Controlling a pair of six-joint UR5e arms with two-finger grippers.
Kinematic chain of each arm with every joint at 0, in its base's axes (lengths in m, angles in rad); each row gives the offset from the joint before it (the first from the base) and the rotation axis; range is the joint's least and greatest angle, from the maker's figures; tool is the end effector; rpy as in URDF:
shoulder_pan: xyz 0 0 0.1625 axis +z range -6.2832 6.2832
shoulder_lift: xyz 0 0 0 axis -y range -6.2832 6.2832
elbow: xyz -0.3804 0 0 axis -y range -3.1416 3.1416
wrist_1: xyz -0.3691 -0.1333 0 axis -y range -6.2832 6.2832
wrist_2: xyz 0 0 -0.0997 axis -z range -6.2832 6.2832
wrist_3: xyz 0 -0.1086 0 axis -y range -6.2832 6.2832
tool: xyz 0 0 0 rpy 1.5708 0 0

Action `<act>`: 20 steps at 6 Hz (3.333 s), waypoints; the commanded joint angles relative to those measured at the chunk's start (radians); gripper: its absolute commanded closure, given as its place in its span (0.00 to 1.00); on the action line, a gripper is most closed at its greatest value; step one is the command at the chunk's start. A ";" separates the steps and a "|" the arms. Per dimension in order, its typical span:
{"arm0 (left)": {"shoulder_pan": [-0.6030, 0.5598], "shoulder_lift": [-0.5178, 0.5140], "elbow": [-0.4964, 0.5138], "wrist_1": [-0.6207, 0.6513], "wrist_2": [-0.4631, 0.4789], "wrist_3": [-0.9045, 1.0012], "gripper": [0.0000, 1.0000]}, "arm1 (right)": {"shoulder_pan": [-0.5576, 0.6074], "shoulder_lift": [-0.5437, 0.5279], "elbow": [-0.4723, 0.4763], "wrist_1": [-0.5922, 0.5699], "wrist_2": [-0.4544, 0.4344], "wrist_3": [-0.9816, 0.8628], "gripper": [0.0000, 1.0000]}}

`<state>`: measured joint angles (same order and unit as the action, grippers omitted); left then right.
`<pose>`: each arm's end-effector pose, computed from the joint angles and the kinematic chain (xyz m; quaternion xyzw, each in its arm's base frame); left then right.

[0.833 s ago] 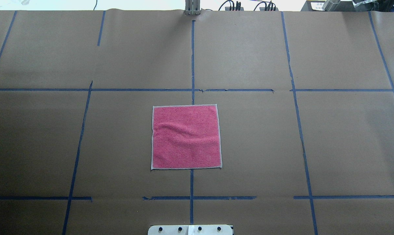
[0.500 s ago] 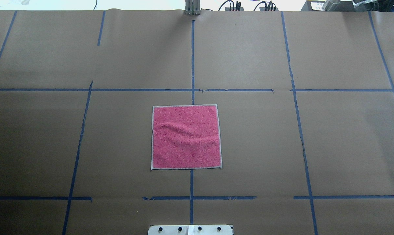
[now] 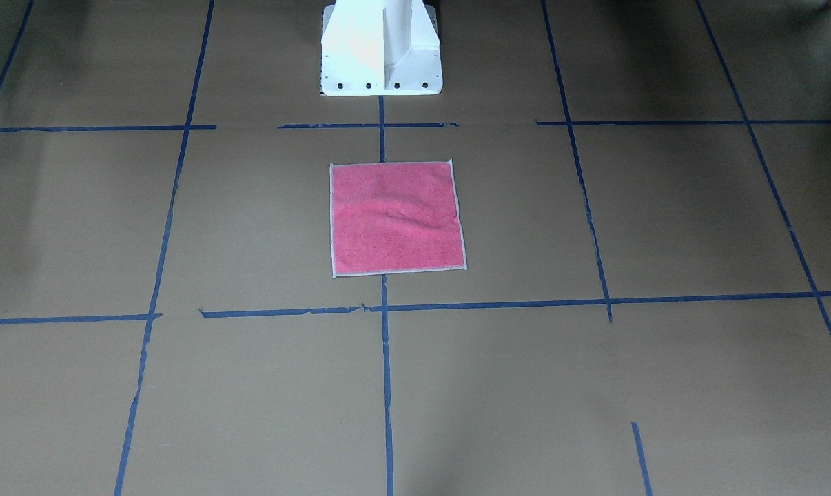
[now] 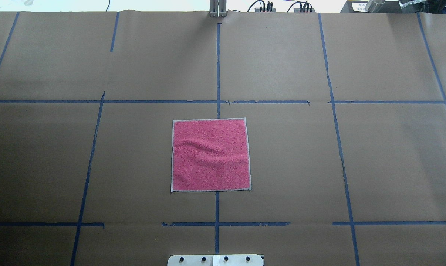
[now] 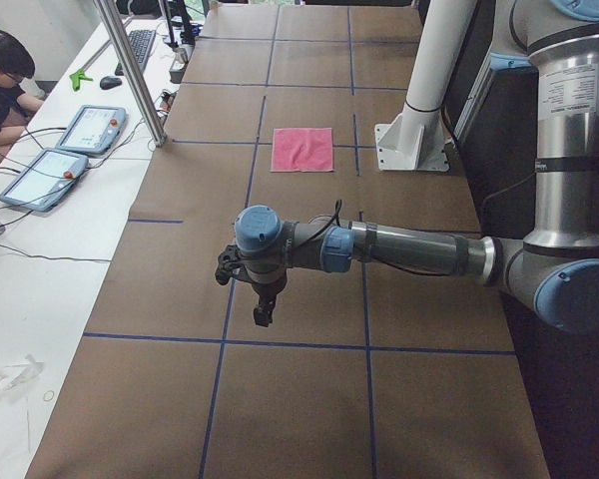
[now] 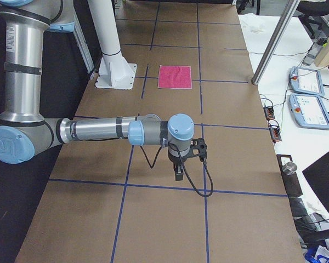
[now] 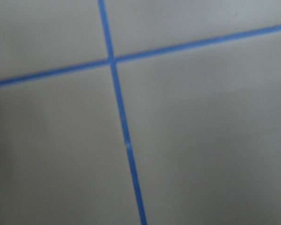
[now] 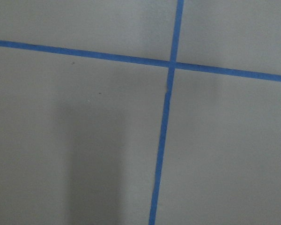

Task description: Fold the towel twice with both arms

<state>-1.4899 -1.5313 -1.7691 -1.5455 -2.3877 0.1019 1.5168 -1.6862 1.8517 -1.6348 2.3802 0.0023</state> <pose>-0.0169 -0.4610 0.5446 0.0654 0.3956 0.1100 0.9095 0.0316 -0.4294 0.5440 0.0355 -0.3944 -0.0437 0.9172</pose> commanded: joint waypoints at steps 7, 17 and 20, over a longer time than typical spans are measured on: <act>0.599 -0.364 -0.108 -0.150 0.221 -0.958 0.00 | -0.712 0.437 0.238 0.001 -0.278 1.243 0.00; 1.197 -0.514 -0.090 -0.160 0.734 -1.806 0.32 | -1.106 0.519 0.198 0.084 -0.608 1.765 0.15; 1.197 -0.518 -0.047 -0.160 0.736 -1.803 0.35 | -1.109 0.520 0.198 0.084 -0.608 1.765 0.14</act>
<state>-0.2931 -2.0486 -1.8315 -1.7055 -1.6525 -1.7023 0.4096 -1.1670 2.0494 -1.5509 1.7717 1.7671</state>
